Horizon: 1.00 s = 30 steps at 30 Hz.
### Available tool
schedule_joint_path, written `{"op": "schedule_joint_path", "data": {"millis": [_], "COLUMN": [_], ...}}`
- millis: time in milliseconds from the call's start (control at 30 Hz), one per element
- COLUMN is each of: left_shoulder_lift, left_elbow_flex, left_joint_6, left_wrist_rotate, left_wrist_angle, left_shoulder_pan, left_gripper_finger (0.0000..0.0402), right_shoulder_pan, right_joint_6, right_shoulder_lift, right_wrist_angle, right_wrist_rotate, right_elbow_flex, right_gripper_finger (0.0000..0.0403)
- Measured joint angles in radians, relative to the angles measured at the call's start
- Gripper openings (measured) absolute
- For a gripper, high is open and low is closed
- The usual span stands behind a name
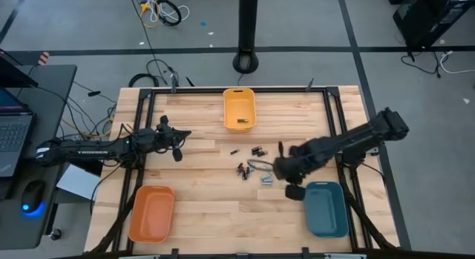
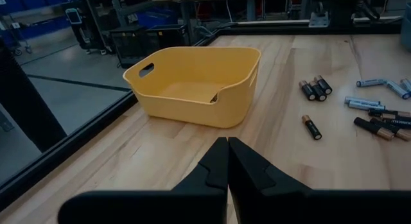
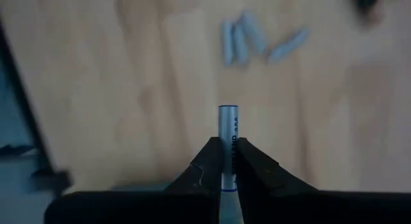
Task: Sort batteries
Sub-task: Put the white battery into the blue bin
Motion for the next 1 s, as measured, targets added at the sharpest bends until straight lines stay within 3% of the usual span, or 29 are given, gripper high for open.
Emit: {"op": "schedule_joint_path", "data": {"millis": [267,433,767,1000], "left_shoulder_lift": [0.0,0.0,0.0,0.0], "left_elbow_flex": [0.0,0.0,0.0,0.0], "left_joint_6": [0.0,0.02,0.024,0.014], "left_wrist_rotate": [0.0,0.0,0.0,0.0], "left_wrist_angle": [-0.003,-0.003,0.001,0.002], "left_shoulder_pan": [0.0,0.0,0.0,0.0], "left_gripper_finger": [0.0012,0.0012,0.0012,0.0012], "right_shoulder_pan": [0.212,0.3,0.352,0.354], "right_joint_6": [0.262,0.35,0.4,0.404], "right_shoulder_lift": [-0.045,-0.044,-0.044,-0.044], "right_wrist_angle": [-0.029,0.069,0.293,0.394], "right_wrist_rotate": [-0.083,-0.096,-0.063,-0.043], "right_elbow_flex": [-0.138,-0.255,-0.483,-0.559], "right_gripper_finger": [0.0035,0.0035,0.0035,0.0036]}}
